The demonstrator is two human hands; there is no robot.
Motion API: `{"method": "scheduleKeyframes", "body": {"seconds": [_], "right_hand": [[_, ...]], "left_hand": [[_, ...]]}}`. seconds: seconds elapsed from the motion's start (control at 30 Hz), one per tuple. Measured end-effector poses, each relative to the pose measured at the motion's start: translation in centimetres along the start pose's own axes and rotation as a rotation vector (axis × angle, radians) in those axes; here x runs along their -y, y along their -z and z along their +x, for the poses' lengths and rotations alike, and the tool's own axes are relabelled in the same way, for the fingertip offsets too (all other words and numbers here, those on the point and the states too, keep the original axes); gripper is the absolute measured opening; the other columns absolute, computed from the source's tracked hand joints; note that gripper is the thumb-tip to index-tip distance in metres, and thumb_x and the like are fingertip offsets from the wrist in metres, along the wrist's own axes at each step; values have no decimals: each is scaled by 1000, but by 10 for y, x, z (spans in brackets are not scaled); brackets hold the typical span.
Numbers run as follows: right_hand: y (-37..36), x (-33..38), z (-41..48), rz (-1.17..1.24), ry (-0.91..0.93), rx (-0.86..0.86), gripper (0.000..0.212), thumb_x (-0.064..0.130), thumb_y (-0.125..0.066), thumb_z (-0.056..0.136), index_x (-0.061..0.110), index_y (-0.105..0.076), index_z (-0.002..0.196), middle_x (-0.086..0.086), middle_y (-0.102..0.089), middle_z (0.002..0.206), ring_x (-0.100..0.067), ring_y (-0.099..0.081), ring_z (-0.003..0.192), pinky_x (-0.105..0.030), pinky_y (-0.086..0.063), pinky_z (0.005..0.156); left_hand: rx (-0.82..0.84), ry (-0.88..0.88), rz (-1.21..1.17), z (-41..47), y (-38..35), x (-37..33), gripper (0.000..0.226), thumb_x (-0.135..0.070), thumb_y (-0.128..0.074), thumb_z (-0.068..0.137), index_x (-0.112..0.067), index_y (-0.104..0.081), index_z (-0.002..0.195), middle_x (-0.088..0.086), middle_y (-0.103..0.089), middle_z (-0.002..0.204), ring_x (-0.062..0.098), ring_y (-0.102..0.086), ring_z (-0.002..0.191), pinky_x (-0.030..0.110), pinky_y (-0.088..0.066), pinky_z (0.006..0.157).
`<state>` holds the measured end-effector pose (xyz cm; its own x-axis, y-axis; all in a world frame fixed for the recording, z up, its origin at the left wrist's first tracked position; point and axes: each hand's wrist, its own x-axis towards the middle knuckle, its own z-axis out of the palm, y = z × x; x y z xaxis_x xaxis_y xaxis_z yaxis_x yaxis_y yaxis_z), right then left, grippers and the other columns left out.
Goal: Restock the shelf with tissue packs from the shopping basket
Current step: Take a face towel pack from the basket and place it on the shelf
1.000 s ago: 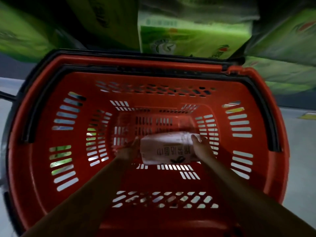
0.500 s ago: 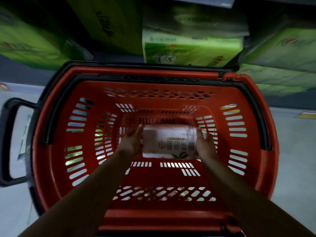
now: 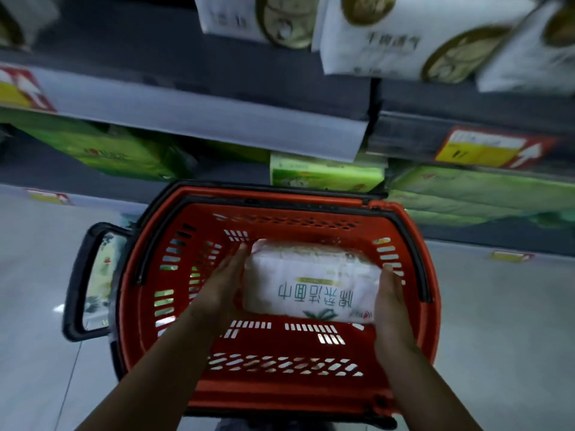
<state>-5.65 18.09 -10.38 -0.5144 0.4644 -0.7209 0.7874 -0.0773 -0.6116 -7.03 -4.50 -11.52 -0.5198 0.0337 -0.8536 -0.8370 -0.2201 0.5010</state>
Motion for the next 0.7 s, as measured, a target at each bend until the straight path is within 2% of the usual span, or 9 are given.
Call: {"method": "scheduleKeyframes", "body": {"seconds": [0.07,0.1,0.17,0.2,0.3,0.4,0.5,0.6,0.7], "right_hand": [[10,6,-17,25,47,9,43,37,-32,103,14,-44,137,-14,-55,130,-31,-57,113,-25,-40,75],[14,13,-26,34,66,-1,42,38,-32,102,14,-46,135,-13,-58,126,-25,-61,99,-23,-41,68],[16,29,-42,76,72,-19,37,39,-33,102,17,-51,127,-5,-62,106,-6,-54,73,-21,-37,57],[16,39,-52,93,69,-15,32,39,-32,102,21,-51,120,4,-59,93,0,-48,68,-21,-35,55],[21,60,-76,144,128,6,17,41,-29,102,34,-44,102,22,-46,81,6,-42,70,-23,-35,60],[22,70,-93,215,160,-11,21,43,-33,100,40,-52,92,13,-60,91,-5,-56,83,-28,-43,69],[26,78,-114,269,180,-12,20,51,-40,93,51,-57,83,4,-68,101,-20,-65,97,-45,-51,88],[36,93,-146,365,226,40,13,58,-60,80,46,-60,85,2,-69,108,-23,-66,102,-49,-51,90],[49,102,-175,464,221,77,38,48,-64,66,34,-58,100,-2,-68,110,-23,-66,100,-44,-53,83]], "left_hand": [[-44,5,-20,-19,-1,-15,39,-55,-61,83,-30,-62,113,3,-63,119,30,-57,113,55,-50,90],[-52,1,-14,-29,-3,-23,31,-50,-58,87,-31,-62,110,3,-63,116,30,-59,108,52,-52,86],[-59,8,-6,-45,-5,-34,33,-45,-56,88,-25,-60,114,8,-62,119,34,-59,107,48,-55,80],[-58,-8,-19,-52,-4,-39,30,-41,-56,90,-21,-60,112,10,-63,118,34,-60,105,46,-55,78],[-57,-55,-57,-76,-4,-56,26,-30,-56,91,-12,-61,108,13,-64,115,36,-59,105,47,-52,77],[-17,-128,-83,-100,0,-68,37,-31,-66,76,-9,-56,103,21,-60,111,38,-58,98,52,-41,78],[14,-218,-81,-126,5,-78,29,-29,-64,71,-11,-50,89,24,-57,102,35,-61,84,44,-44,65],[29,-280,-79,-156,8,-82,31,-24,-58,78,-3,-53,101,22,-69,105,36,-69,84,43,-56,62],[20,-292,-107,-184,7,-85,47,-23,-56,76,5,-49,114,18,-71,104,41,-67,93,46,-56,66]]}}
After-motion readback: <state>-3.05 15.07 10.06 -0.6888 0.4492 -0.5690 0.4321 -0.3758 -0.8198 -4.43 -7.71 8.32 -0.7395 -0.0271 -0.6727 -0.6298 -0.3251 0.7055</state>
